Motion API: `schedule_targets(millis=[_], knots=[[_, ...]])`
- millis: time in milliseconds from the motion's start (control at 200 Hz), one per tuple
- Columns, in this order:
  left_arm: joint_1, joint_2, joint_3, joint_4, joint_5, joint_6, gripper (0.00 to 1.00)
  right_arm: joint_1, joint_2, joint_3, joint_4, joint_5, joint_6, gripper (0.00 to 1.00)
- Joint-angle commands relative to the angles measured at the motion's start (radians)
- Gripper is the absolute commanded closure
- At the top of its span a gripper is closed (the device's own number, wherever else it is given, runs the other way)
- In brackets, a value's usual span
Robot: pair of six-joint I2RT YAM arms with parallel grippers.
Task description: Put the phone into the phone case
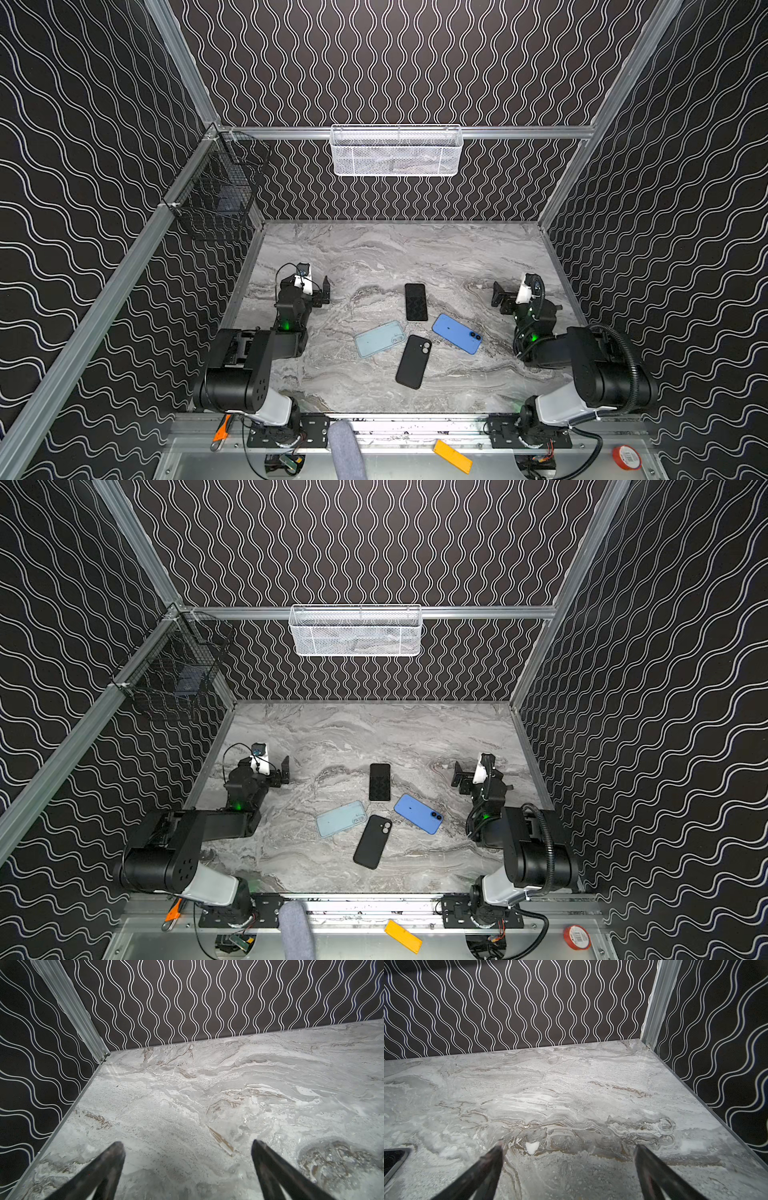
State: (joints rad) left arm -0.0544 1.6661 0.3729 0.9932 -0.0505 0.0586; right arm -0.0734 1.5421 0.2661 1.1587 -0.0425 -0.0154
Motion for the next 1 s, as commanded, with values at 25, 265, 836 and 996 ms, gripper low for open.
schedule_targets(millis=[25,265,836,996], knots=[[-0.001,-0.002,0.005,0.022,-0.002,0.009,0.01,0.001,-0.003,0.001,0.01,0.001,0.008,0.0],[-0.004,-0.029,-0.012,0.038,-0.021,0.003,0.01,0.001,-0.024,-0.038,0.067,0.041,0.025,0.0],[0.012,-0.525,0.397,-0.838,-0.231,-0.678,0.01,0.009,-0.465,0.257,-0.792,0.377,0.486,0.01],[0.094,-0.547,0.468,-0.98,0.046,-0.715,0.01,0.011,-0.505,0.188,-0.612,0.219,0.493,0.01]])
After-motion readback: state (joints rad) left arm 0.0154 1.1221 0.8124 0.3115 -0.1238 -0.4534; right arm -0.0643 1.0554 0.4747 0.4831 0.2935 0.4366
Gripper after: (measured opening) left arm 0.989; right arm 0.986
